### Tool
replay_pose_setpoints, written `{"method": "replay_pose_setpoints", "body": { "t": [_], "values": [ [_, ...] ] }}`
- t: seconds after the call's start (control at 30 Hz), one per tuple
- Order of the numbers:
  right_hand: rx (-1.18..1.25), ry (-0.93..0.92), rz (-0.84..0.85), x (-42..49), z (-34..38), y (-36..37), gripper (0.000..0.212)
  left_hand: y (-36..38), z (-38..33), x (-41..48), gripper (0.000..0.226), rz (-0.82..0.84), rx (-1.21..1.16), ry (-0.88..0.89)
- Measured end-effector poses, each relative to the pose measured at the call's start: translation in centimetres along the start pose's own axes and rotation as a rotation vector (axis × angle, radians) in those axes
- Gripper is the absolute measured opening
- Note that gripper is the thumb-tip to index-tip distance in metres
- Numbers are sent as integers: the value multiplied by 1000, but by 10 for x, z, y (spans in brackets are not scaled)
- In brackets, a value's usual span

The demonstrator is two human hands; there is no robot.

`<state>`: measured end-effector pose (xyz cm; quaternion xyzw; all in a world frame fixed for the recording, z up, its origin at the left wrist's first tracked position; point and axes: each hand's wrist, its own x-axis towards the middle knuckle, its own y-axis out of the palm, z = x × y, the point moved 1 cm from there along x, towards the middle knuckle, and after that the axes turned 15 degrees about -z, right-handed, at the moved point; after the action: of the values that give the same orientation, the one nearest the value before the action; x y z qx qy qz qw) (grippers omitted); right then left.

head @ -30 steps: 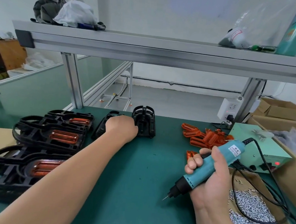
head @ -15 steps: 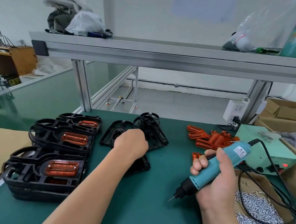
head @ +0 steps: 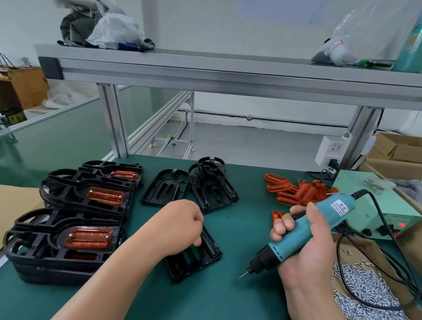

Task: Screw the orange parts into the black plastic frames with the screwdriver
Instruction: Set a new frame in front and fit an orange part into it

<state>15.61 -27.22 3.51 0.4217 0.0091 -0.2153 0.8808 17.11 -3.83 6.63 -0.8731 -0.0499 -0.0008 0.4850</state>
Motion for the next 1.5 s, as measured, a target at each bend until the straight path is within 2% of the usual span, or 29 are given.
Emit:
{"method": "replay_pose_setpoints", "body": {
  "t": [0.1,0.17,0.27,0.37,0.6,0.87,1.07,1.23,1.4,1.5],
  "values": [
    [-2,-7,3,0,-1,-1,26,-9,11,2,31,-298,227,81],
    [-4,-14,2,1,-1,-1,25,-13,21,5,35,-372,337,118],
    [3,-18,-8,1,0,-1,24,-9,33,7,39,-306,439,121],
    [34,-39,-22,3,6,-1,24,-4,34,6,35,-314,516,125],
    [97,-97,-38,10,26,-4,24,-10,26,-14,37,-250,537,153],
    [164,-142,-127,24,43,-12,27,-10,-3,-46,51,-59,691,195],
    [191,-151,-176,29,48,-16,25,-15,-15,-45,54,-49,666,203],
    [206,-151,-176,31,48,-17,25,-11,-32,-27,44,-169,514,256],
    [211,-150,-174,34,48,-19,26,21,-77,18,34,-104,275,331],
    [195,-139,-177,33,47,-18,26,54,-103,47,36,-22,210,348]
  ]
}}
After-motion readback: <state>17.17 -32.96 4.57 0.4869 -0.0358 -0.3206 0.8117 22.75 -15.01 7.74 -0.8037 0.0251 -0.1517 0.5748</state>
